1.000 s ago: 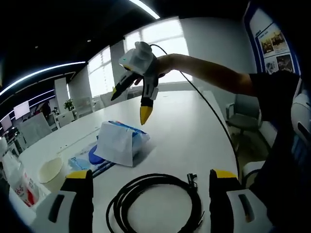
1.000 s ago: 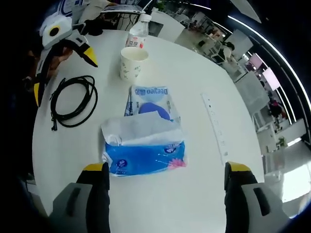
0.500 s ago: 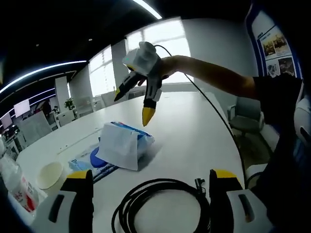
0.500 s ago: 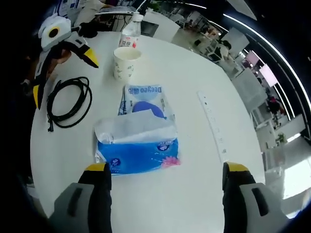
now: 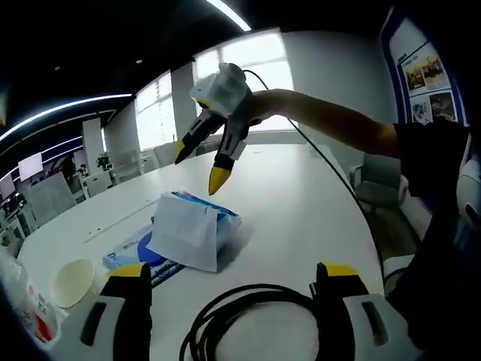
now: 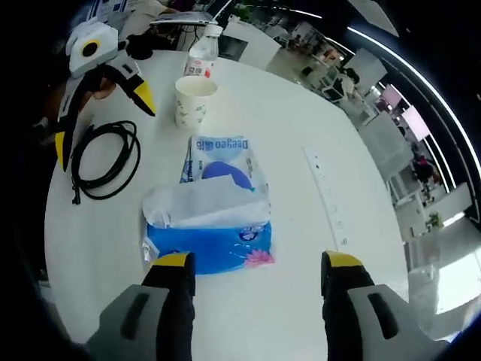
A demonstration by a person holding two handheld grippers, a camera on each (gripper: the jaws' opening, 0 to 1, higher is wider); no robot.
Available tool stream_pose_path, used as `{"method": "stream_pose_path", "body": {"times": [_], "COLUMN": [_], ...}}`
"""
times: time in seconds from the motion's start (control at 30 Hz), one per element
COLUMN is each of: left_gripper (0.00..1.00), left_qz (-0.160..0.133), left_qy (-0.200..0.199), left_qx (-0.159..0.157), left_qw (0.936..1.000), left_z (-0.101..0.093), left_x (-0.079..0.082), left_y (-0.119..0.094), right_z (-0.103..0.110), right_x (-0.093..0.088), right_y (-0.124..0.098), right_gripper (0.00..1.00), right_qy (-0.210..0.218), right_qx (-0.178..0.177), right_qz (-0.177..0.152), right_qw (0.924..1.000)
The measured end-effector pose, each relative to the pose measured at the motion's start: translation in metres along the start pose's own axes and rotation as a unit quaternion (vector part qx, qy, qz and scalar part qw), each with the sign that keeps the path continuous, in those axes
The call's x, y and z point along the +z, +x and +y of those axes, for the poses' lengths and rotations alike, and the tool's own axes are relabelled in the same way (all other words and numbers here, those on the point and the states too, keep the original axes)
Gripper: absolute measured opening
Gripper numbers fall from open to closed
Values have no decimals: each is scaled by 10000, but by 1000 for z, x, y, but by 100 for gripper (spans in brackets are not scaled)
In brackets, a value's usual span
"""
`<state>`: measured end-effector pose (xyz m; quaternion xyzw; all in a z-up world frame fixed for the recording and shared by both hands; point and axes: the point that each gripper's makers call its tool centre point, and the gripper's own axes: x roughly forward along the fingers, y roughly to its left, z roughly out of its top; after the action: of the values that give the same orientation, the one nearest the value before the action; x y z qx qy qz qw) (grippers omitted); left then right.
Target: Arrange the tabletop items into an orderly group along one side of the table until the central work area is clear of visible clutter.
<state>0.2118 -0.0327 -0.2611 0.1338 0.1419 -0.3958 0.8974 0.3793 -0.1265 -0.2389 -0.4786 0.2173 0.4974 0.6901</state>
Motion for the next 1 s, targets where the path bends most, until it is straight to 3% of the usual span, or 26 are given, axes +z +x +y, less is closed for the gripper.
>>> {"method": "stream_pose_path", "body": {"times": [0.3, 0.73, 0.83, 1.0], "left_gripper": [82, 72, 68, 65], "left_qz": [223, 314, 466, 591], "left_qy": [62, 203, 73, 200], "left_qx": [-186, -484, -575, -465], "left_qw": [9996, 9981, 9972, 9970], "left_z": [-1, -13, -13, -5], "left_x": [-5, 4, 2, 1], "left_y": [18, 39, 47, 56], "right_z": [6, 6, 5, 6], "right_x": [-1, -3, -4, -6], "right_y": [7, 12, 14, 18], "right_gripper": [56, 49, 48, 41], "right_qy": [-26, -45, -54, -138], "right_qx": [142, 239, 249, 230], "right_qz": [113, 119, 128, 183], "right_qw": [9998, 9996, 9996, 9995]}}
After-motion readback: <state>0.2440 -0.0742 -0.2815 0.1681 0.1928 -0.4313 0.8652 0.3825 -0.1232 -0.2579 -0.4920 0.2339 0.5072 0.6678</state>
